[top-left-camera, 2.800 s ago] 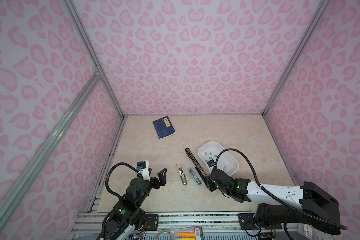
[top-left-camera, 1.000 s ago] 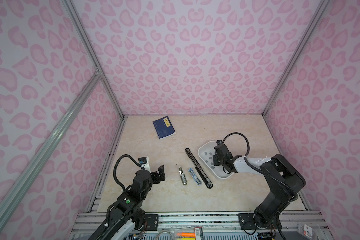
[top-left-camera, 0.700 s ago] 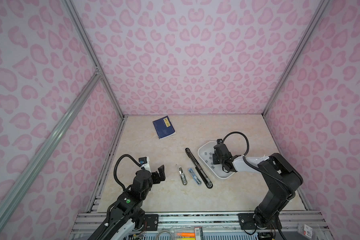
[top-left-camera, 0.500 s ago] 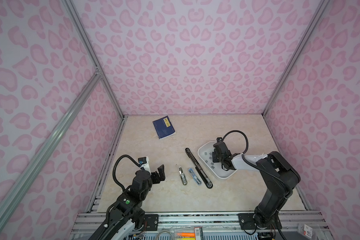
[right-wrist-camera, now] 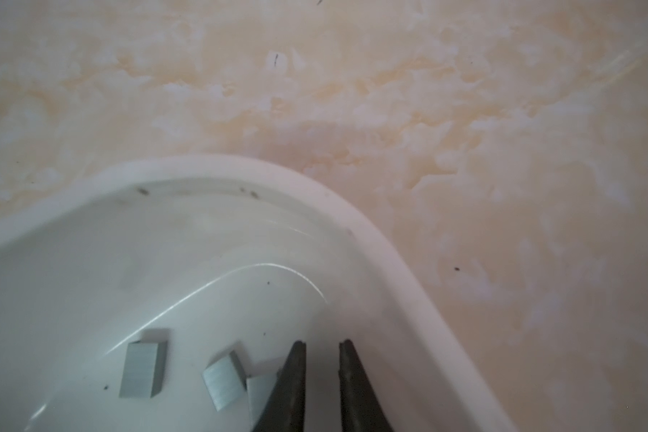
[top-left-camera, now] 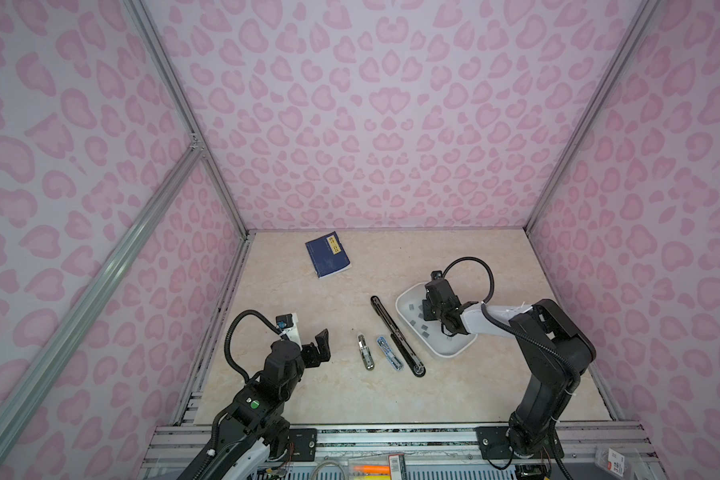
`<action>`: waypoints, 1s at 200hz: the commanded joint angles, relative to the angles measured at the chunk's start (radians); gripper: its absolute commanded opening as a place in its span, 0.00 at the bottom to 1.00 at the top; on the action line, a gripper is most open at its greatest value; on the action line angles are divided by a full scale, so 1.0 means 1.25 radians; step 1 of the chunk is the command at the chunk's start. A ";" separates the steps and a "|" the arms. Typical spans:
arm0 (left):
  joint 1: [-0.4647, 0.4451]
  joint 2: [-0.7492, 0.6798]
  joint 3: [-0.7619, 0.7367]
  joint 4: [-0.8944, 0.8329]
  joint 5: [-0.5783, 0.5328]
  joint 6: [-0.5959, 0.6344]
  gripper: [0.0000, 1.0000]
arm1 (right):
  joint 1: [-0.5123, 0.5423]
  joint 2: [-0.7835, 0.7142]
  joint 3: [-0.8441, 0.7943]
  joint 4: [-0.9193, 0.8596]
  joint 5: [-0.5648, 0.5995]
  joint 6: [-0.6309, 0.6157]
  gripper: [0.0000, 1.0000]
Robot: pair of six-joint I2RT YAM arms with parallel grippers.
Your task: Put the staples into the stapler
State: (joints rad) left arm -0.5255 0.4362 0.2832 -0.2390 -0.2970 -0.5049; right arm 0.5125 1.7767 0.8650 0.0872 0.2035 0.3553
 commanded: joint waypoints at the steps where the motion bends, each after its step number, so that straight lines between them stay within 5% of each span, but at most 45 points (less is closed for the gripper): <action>1: -0.001 0.000 0.003 0.013 0.002 -0.001 0.99 | 0.000 -0.034 -0.020 -0.007 0.015 -0.004 0.19; 65: -0.001 -0.014 -0.001 0.009 0.002 -0.002 0.99 | 0.031 -0.051 -0.054 0.020 -0.032 -0.023 0.35; 130: -0.001 -0.007 0.001 0.010 -0.001 -0.002 0.99 | 0.037 0.000 -0.021 0.003 -0.028 -0.031 0.34; 200: -0.001 -0.008 0.001 0.010 0.001 -0.002 0.99 | 0.037 0.031 0.006 -0.027 0.015 -0.027 0.23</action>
State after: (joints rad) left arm -0.5255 0.4278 0.2829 -0.2398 -0.2947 -0.5045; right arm 0.5583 1.7977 0.8684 0.0845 0.1928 0.3206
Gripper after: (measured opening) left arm 0.986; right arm 0.239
